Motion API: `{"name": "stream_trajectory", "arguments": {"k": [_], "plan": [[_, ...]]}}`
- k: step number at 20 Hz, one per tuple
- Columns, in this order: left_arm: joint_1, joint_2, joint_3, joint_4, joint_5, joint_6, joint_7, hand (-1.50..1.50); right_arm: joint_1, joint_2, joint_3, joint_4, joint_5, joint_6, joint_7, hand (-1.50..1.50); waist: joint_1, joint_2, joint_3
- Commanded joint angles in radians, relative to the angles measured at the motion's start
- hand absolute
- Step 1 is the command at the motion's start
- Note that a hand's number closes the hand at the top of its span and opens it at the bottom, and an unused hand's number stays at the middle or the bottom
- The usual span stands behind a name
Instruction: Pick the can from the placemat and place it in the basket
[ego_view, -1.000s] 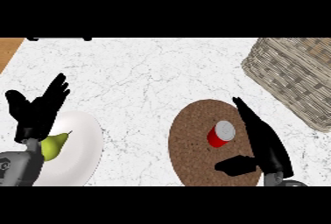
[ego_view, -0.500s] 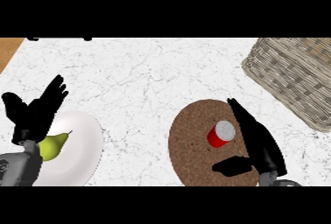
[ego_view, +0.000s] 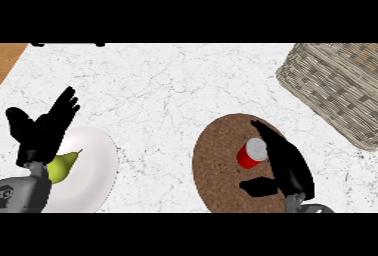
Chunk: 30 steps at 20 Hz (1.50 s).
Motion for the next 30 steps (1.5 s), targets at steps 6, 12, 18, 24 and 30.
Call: {"name": "stream_trajectory", "arguments": {"k": [6,12,18,24,30], "plan": [[0.038,0.007,0.032,-0.052,-0.002,-0.040,0.018,0.00,-0.048,0.024,0.049,0.117,0.091,0.033,-0.030,1.50,0.003,0.000,0.000],[-0.061,-0.011,0.038,0.017,-0.024,-0.014,0.038,0.00,-0.170,0.117,0.060,0.259,0.144,-0.040,0.037,1.50,0.004,0.001,0.000],[-0.083,-0.046,-0.021,0.041,-0.048,-0.029,0.002,0.00,-0.535,0.120,0.044,0.584,0.056,-0.259,0.396,1.50,0.087,0.022,0.001],[-0.098,-0.047,-0.017,0.040,-0.036,-0.041,0.005,0.00,-0.749,0.121,0.067,0.833,-0.096,-0.501,0.384,1.50,0.094,0.021,0.002],[-0.085,-0.035,-0.003,0.072,-0.045,-0.042,-0.020,0.00,-0.830,0.122,0.084,0.709,-0.091,-0.805,0.285,1.50,0.078,0.015,0.001]]}}
